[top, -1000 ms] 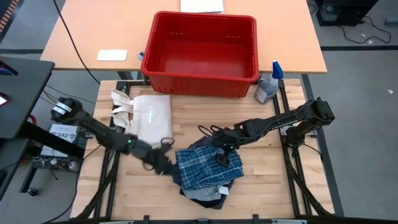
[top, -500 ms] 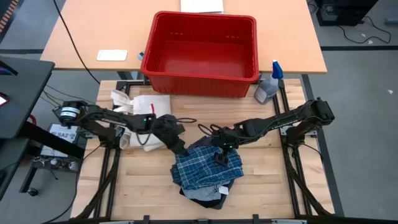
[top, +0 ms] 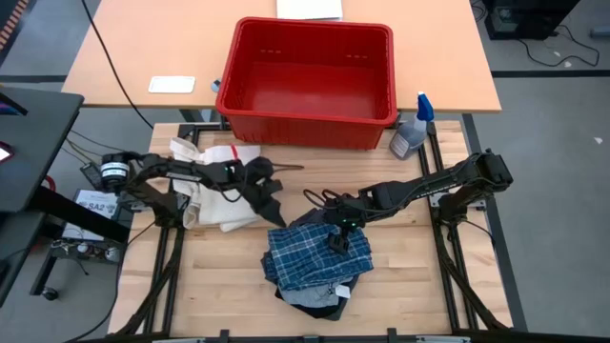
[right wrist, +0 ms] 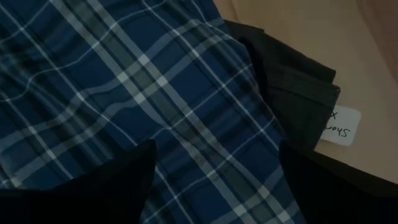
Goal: Sort clothes
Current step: Adjust the blue pants on top of the stacked clothes
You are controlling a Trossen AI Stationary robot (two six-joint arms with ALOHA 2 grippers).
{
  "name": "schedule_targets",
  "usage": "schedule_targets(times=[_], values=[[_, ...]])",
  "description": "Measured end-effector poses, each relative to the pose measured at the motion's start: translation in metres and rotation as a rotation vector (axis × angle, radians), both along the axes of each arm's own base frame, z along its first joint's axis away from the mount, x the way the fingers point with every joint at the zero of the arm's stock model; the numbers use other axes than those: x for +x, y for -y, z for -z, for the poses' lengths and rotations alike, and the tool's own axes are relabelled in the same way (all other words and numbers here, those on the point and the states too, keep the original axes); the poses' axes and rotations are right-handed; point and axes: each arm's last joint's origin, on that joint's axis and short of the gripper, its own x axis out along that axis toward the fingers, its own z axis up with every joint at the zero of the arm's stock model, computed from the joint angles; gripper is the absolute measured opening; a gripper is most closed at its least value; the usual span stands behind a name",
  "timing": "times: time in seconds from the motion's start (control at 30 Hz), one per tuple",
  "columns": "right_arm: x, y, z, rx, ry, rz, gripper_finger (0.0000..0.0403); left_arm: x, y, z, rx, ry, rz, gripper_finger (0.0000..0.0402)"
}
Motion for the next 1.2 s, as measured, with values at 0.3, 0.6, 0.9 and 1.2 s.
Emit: schedule_targets(times=[0.3, 0.6, 0.9, 1.2], values=[[0.001, 0.0, -0.001, -0.006, 0.015, 0.006, 0.0347, 0.018, 0.037, 0.019, -0.182, -0.026, 0.187, 0.0348], [0.001, 0.001, 0.0, -0.02, 0.019, 0.015, 0.0347, 0.038, 0.076, -0.037, -0.376, 0.24, 0.268, 0.0348], [0.003, 0.003, -0.001, -0.024, 0.035, 0.02, 0.0347, 0.04, 0.1, 0.009, -0.18, -0.05, 0.168, 0.0348], [0.003, 0.003, -0.001, -0.027, 0.04, 0.003, 0.0347, 0.053, 0.1, 0.02, -0.21, -0.031, 0.08, 0.0337]])
